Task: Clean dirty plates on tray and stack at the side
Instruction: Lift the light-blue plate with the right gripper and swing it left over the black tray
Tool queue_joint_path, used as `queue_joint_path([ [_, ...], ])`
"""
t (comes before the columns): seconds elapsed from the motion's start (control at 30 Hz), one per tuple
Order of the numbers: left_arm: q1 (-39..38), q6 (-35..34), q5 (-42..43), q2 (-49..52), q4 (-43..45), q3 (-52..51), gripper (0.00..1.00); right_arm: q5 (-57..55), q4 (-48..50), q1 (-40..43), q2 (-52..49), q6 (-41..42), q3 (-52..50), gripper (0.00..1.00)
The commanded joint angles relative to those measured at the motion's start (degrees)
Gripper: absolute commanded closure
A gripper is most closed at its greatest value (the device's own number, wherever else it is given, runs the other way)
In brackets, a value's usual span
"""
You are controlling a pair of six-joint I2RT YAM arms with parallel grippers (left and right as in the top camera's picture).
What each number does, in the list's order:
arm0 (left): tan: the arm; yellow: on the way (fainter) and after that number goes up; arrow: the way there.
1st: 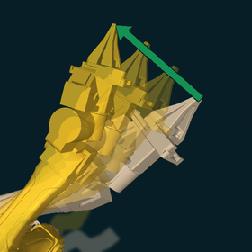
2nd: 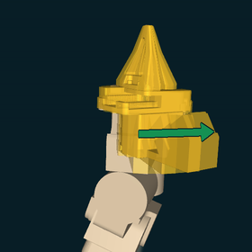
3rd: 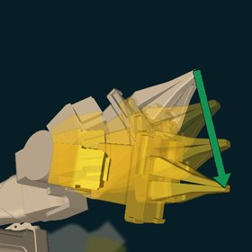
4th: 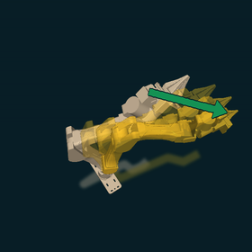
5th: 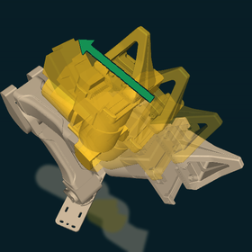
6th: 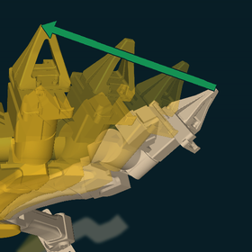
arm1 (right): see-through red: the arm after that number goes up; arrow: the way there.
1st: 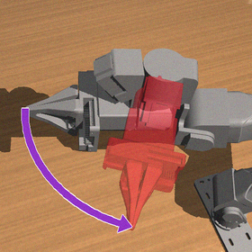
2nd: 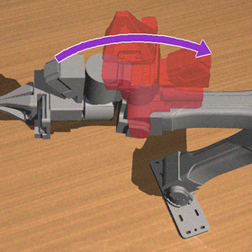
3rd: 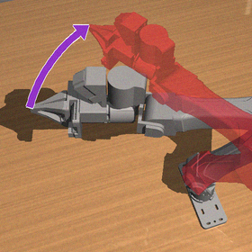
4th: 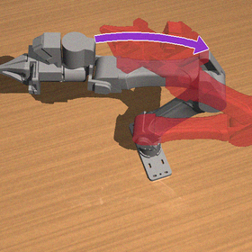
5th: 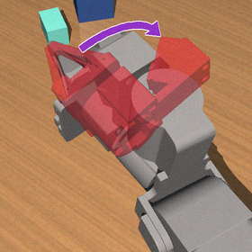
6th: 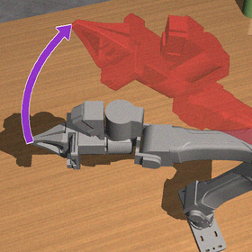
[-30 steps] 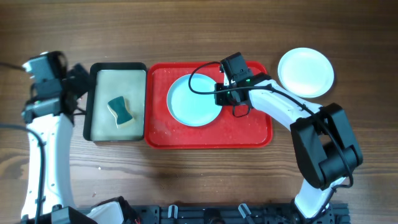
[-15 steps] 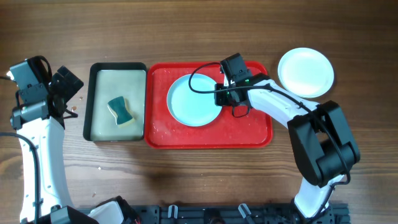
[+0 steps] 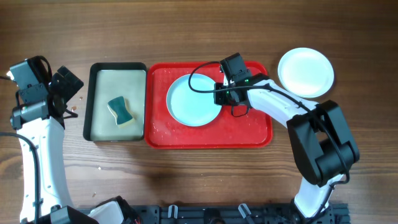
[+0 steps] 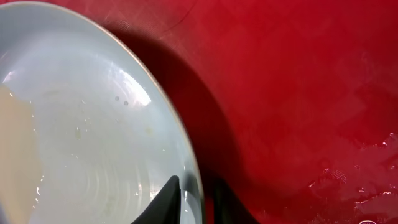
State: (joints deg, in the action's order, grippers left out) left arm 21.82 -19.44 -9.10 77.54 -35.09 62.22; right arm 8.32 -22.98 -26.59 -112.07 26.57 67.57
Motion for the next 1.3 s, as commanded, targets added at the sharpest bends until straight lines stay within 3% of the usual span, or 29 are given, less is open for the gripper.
queue_joint_path([
  [0.0, 0.31, -0.74, 0.68, -1.05, 0.15, 0.81, 0.0, -0.57, 0.02, -0.24, -2.51, 2.14, -0.52, 0.95],
  [0.17, 0.31, -0.74, 0.7, -1.05, 0.15, 0.81, 0.0, -0.87, -1.16, -0.17, -2.16, 1.84, 0.81, 0.96],
  [0.43, 0.31, -0.74, 0.7, -1.05, 0.15, 0.81, 0.0, -7.02, -13.6, -0.26, 5.44, -1.07, 11.69, 0.96],
  [0.67, 0.31, -0.74, 0.7, -1.05, 0.15, 0.81, 0.0, -8.55, -13.97, -4.02, 6.86, 0.79, 17.29, 0.96],
  [1.0, 0.31, -0.74, 0.7, -1.05, 0.15, 0.81, 0.0, -26.62, 0.33, -17.42, 3.08, 1.92, 17.92, 0.96],
  [1.17, 0.31, -0.74, 0.7, -1.05, 0.15, 0.81, 0.0, -26.95, 9.14, -21.97, -1.03, 1.66, 17.92, 0.96],
  [1.27, 0.31, -0.74, 0.68, -1.05, 0.15, 0.81, 0.0, -27.28, 15.13, -23.65, -3.13, -3.61, 17.92, 0.96],
])
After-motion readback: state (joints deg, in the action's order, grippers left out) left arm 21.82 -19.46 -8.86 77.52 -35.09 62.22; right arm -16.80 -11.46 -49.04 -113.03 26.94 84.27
